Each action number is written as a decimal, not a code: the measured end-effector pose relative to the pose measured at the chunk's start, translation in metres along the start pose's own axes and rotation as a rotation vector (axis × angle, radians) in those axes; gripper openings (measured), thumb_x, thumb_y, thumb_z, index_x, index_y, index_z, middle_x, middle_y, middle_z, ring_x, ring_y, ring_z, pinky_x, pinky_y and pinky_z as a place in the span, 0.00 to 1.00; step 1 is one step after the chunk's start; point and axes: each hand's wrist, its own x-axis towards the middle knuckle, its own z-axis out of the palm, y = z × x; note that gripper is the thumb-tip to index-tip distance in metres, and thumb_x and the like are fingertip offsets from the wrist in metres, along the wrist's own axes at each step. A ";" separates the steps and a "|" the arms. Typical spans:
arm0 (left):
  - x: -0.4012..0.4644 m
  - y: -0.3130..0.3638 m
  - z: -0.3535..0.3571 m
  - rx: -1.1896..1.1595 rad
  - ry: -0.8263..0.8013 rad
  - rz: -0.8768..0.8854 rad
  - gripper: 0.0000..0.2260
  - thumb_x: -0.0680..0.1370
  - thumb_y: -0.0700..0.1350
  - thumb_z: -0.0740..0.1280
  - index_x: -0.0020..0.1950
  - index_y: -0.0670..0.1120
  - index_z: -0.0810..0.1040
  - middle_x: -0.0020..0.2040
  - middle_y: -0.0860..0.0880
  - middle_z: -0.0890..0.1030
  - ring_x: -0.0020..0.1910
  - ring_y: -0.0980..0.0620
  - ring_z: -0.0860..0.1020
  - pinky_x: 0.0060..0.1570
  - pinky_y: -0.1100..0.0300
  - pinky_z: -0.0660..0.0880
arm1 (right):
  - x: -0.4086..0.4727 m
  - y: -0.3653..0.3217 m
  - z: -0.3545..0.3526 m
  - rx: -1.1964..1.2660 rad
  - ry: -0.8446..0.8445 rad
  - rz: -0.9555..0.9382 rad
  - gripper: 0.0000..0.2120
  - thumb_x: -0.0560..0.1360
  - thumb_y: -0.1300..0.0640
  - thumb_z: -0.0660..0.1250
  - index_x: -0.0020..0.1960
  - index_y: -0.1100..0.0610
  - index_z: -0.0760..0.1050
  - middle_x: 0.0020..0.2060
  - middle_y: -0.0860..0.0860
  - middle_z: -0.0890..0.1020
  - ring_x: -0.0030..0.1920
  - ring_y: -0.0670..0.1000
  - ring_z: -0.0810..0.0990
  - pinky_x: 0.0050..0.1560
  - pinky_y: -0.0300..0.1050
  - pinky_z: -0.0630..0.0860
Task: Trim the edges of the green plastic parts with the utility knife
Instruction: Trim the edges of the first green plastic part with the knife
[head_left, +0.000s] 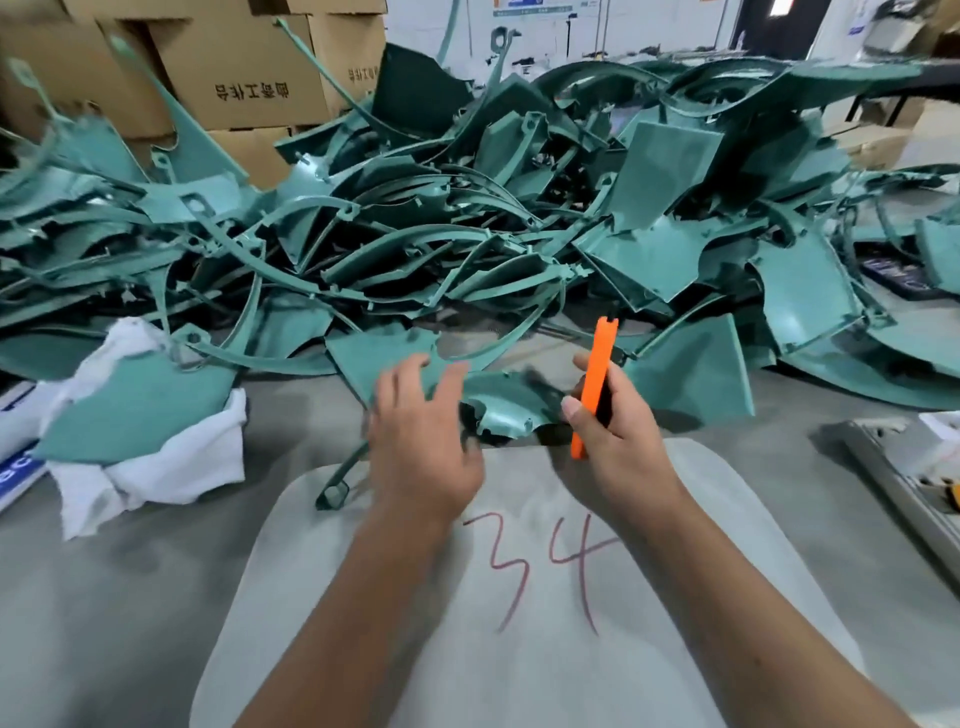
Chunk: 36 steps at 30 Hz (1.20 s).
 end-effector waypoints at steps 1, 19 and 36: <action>0.006 0.005 0.004 0.019 -0.038 0.038 0.31 0.70 0.49 0.74 0.72 0.56 0.69 0.71 0.48 0.68 0.68 0.46 0.67 0.65 0.48 0.71 | 0.001 -0.002 0.000 0.050 0.029 -0.003 0.15 0.83 0.60 0.68 0.66 0.47 0.73 0.48 0.45 0.79 0.51 0.50 0.81 0.56 0.53 0.79; 0.045 -0.035 0.022 -0.259 -0.111 -0.293 0.25 0.79 0.61 0.67 0.69 0.46 0.73 0.50 0.44 0.84 0.55 0.39 0.81 0.54 0.49 0.78 | 0.016 0.011 0.001 0.407 0.000 0.155 0.14 0.86 0.70 0.54 0.68 0.60 0.69 0.43 0.55 0.80 0.41 0.54 0.85 0.43 0.42 0.82; 0.026 -0.037 -0.006 -0.175 -0.130 0.188 0.18 0.63 0.41 0.72 0.41 0.52 0.65 0.50 0.55 0.70 0.41 0.50 0.74 0.36 0.57 0.71 | 0.010 0.000 -0.005 0.454 -0.023 0.142 0.08 0.87 0.55 0.60 0.53 0.58 0.71 0.37 0.59 0.81 0.30 0.57 0.79 0.30 0.45 0.78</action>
